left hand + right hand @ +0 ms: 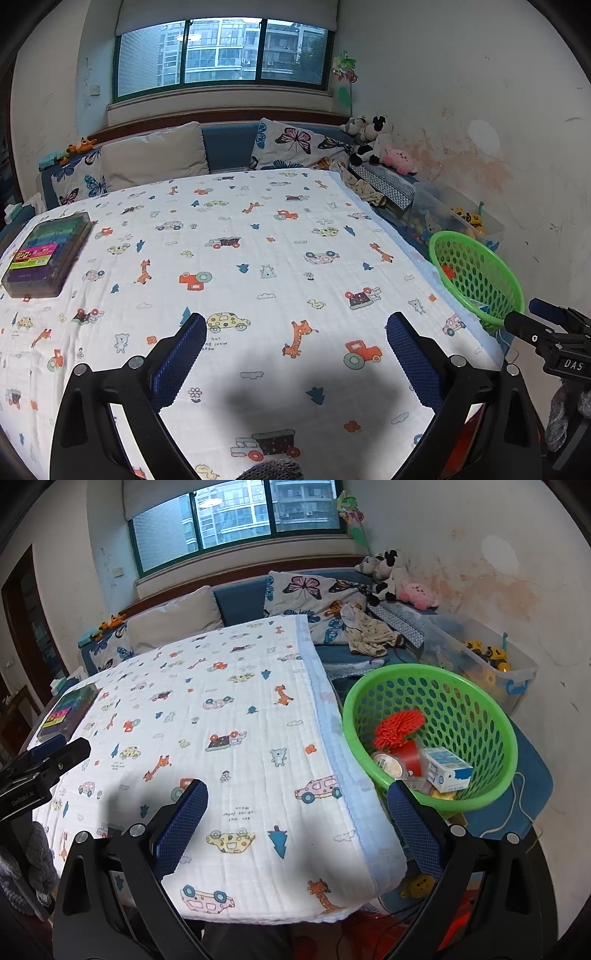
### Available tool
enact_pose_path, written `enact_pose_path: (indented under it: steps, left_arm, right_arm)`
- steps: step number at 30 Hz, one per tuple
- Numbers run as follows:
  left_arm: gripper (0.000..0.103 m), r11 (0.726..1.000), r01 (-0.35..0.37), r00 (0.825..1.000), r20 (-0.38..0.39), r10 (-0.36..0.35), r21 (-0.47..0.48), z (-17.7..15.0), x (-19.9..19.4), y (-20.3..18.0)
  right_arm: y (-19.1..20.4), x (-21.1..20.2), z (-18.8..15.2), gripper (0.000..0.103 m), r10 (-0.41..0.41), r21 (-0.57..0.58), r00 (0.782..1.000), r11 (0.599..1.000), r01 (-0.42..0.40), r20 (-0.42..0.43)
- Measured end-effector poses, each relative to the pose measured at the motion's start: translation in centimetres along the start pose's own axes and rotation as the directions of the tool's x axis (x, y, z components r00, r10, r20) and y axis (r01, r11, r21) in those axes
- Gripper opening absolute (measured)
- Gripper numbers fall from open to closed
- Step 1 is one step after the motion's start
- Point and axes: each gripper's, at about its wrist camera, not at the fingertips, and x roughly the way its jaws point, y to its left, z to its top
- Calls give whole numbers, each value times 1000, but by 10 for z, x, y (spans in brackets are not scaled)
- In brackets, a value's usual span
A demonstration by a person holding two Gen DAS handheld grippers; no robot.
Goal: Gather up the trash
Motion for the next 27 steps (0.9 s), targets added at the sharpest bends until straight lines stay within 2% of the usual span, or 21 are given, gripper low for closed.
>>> enact_pose_path:
  steps: [13, 27]
  left_arm:
    - [95, 1000, -22, 999, 26, 22, -2, 0, -9, -4]
    - [95, 997, -78, 995, 55, 79, -28, -4, -16, 1]
  right_arm:
    - [9, 0, -3, 97, 40, -22, 999, 999, -40, 20]
    - [18, 2, -4, 98, 70, -37, 997, 997, -69, 42]
